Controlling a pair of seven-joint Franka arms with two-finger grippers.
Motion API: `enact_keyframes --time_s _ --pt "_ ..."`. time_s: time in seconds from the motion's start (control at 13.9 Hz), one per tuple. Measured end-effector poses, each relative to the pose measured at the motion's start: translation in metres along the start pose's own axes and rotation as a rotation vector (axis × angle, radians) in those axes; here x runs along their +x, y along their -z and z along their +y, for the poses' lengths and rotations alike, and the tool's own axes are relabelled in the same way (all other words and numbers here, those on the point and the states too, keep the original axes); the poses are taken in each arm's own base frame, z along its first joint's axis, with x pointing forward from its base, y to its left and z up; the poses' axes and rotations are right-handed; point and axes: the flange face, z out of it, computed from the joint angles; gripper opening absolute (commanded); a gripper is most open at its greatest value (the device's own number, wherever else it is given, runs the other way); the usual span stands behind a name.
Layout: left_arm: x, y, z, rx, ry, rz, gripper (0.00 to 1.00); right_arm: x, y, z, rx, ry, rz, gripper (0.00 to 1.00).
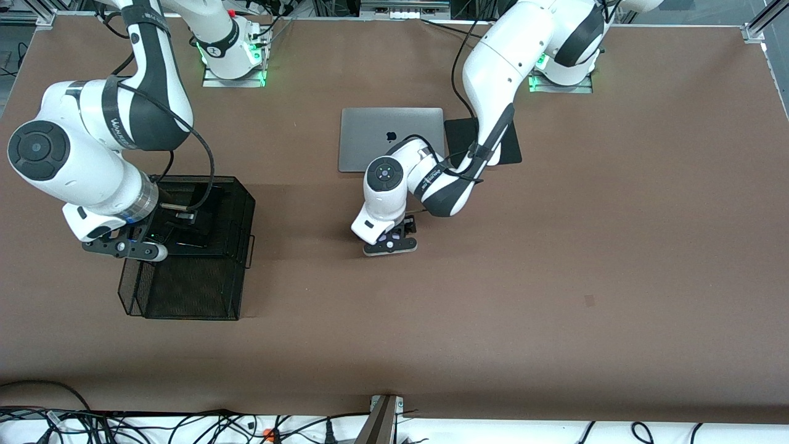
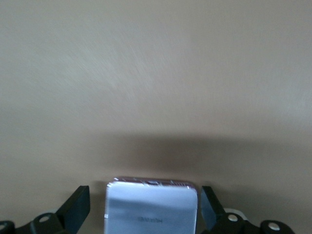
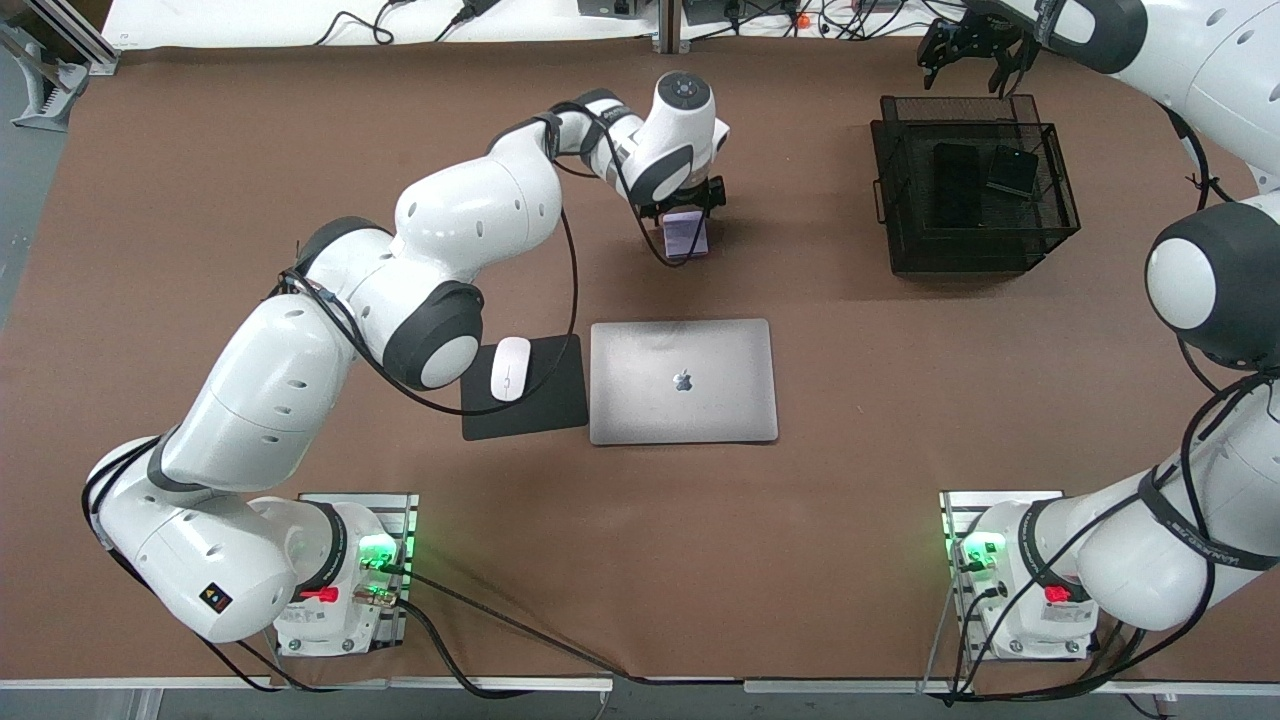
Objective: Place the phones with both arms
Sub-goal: 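Set the Huawei mid-table with the left gripper while the right gripper approaches, then grasp the Huawei with the right gripper while the left gripper withdraws to rest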
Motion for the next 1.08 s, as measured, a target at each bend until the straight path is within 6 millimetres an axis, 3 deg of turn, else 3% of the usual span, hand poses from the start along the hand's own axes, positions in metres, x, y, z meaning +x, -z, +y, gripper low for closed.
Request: enact_keyframes --time_s 0.22,0.29,0.43,0.57,0.72,0.93,1.08 --pt "0.059 0.066 -0.039 0.015 0.085 0.005 1.0 -0.001 0.003 -0.008 0.011 0.011 -0.001 0.99" --pt "0.079 0.086 -0.059 0.025 0.118 0.001 1.0 -0.004 0.006 -0.018 0.032 0.02 -0.009 0.99" --pt "0.107 0.102 -0.102 0.089 0.172 -0.044 1.0 -0.014 0.007 -0.053 0.107 0.047 -0.034 0.99" --pt "0.132 0.107 -0.154 0.171 0.181 -0.123 1.0 -0.035 -0.006 -0.113 0.14 0.087 -0.067 0.99" --pt "0.165 0.129 -0.221 0.212 0.145 -0.196 1.0 -0.06 -0.026 -0.188 0.135 0.111 -0.06 0.99" --pt "0.202 0.193 -0.322 0.202 0.101 -0.254 1.0 -0.097 -0.067 -0.293 0.117 0.104 -0.014 0.99" --pt "0.207 0.24 -0.372 0.189 0.047 -0.286 1.0 -0.11 -0.102 -0.335 0.11 0.117 0.022 0.99"
